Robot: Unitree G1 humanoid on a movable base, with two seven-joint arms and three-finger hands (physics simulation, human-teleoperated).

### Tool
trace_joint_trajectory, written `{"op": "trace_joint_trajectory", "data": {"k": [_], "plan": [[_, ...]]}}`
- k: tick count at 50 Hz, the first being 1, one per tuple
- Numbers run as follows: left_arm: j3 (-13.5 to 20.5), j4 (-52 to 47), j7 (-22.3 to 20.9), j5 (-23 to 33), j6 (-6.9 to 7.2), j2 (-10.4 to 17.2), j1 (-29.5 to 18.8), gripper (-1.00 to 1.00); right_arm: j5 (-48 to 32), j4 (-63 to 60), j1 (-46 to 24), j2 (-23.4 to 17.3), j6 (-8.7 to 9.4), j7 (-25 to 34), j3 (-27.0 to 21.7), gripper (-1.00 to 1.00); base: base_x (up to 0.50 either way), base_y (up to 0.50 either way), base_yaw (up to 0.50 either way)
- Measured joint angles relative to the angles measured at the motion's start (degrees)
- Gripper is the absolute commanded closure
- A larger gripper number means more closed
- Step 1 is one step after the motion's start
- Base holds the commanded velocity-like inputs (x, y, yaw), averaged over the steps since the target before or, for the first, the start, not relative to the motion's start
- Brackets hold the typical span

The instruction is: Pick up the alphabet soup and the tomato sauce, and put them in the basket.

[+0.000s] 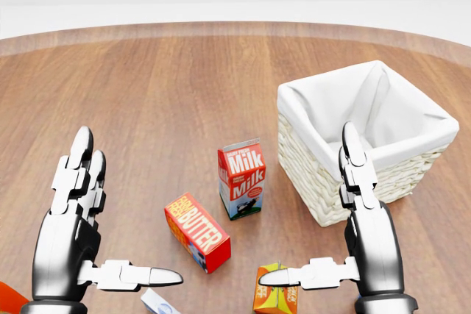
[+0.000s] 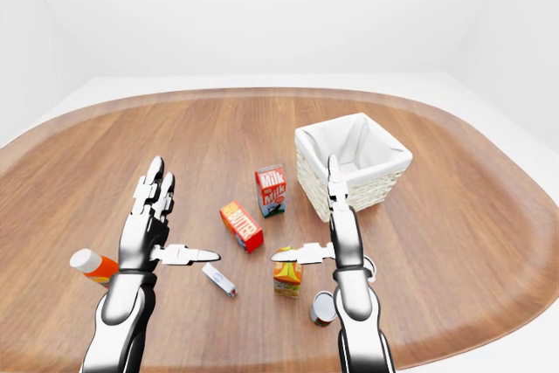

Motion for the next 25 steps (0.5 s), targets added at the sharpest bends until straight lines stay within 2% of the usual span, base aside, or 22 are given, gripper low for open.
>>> {"op": "trace_joint_trajectory", "data": {"k": [7,25], "plan": [[0.01,0.01,-0.04,-0.03,0.0,0.01,0.02,-1.0,-0.03,0.0,0.03,0.01,0.0,0.0,0.04,-1.0,0.24,0.0,0.0],[-0.3,0.18,-0.12,0.59,0.0,0.06,-0.03,-1.0,-0.03,-0.01,-0.02,-0.01,0.0,0.12,0.07,-1.0,0.0,0.0,0.0]]}}
